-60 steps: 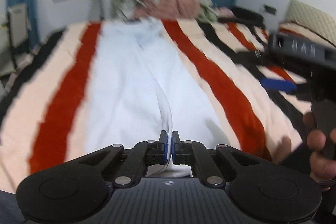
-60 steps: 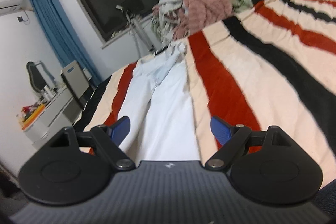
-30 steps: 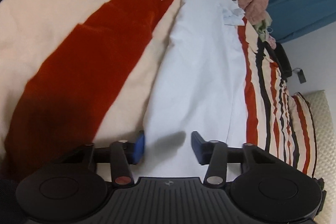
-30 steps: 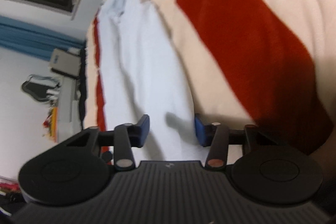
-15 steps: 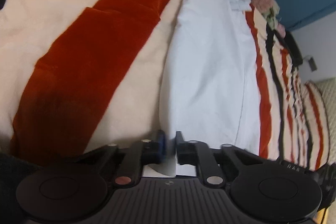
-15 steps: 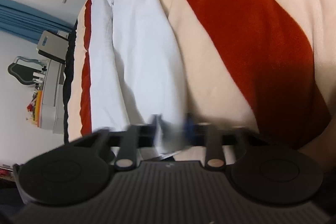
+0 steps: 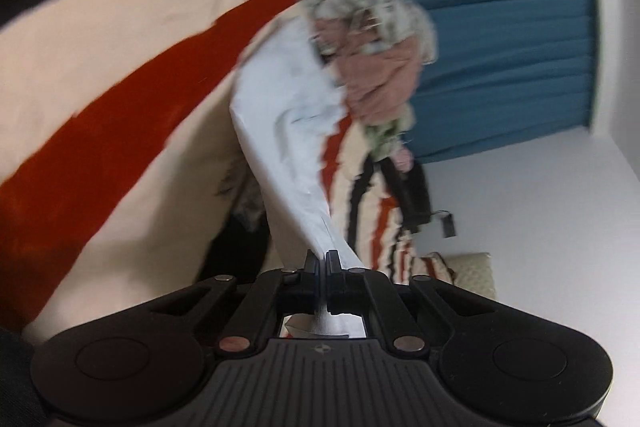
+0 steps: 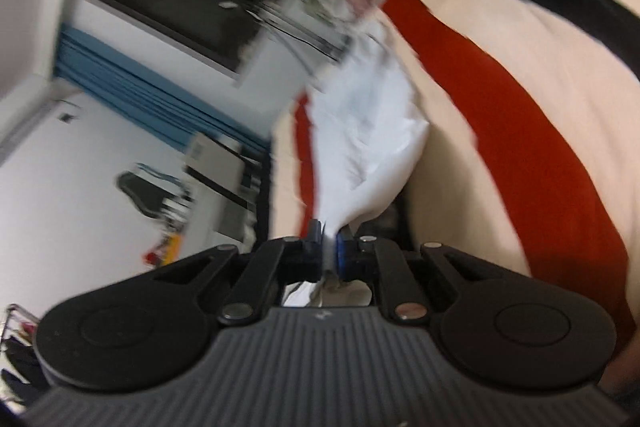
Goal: Fold clothes
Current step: 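Grasp the T-shirt hem with both grippers and fold it up toward the collar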
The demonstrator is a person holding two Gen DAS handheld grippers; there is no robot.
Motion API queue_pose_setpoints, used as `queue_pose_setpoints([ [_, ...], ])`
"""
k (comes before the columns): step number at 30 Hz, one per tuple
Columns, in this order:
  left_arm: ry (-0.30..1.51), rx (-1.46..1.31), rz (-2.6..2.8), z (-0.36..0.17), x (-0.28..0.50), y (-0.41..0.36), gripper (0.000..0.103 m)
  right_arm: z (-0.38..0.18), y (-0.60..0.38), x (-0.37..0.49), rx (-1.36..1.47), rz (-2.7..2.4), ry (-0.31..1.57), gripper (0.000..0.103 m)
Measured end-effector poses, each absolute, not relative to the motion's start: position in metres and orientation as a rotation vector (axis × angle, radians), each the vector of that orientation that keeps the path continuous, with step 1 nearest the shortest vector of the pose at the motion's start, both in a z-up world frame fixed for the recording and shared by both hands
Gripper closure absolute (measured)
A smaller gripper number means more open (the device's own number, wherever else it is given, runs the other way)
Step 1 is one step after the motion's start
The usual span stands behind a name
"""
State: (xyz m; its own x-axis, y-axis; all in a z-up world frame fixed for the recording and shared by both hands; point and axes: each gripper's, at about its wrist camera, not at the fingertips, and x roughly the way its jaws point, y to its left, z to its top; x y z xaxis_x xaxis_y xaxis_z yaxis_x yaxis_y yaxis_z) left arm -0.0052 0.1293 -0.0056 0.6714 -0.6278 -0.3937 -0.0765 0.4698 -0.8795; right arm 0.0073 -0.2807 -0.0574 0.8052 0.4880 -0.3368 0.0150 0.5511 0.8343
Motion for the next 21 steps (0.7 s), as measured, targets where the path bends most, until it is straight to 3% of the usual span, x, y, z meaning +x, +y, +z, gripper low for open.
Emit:
queue_pose_setpoints([
  [5,0.79,-1.056,-0.383,0.009,-0.055,0.133,0.101,-0.037,-0.282,-0.019,0.902,0.325,0.575,0.093],
  [12,0.904,-1.123,-0.337,-0.017,-0.121,0.142,0.101,-0.064,-0.276,-0.062,0.831,0.308,0.73,0.094],
  [21,0.911,-1.0,-0.274,-0.024,-0.014,0.136,0.1,-0.084,-0.284,0.012,0.966,0.214,0.741,0.093],
])
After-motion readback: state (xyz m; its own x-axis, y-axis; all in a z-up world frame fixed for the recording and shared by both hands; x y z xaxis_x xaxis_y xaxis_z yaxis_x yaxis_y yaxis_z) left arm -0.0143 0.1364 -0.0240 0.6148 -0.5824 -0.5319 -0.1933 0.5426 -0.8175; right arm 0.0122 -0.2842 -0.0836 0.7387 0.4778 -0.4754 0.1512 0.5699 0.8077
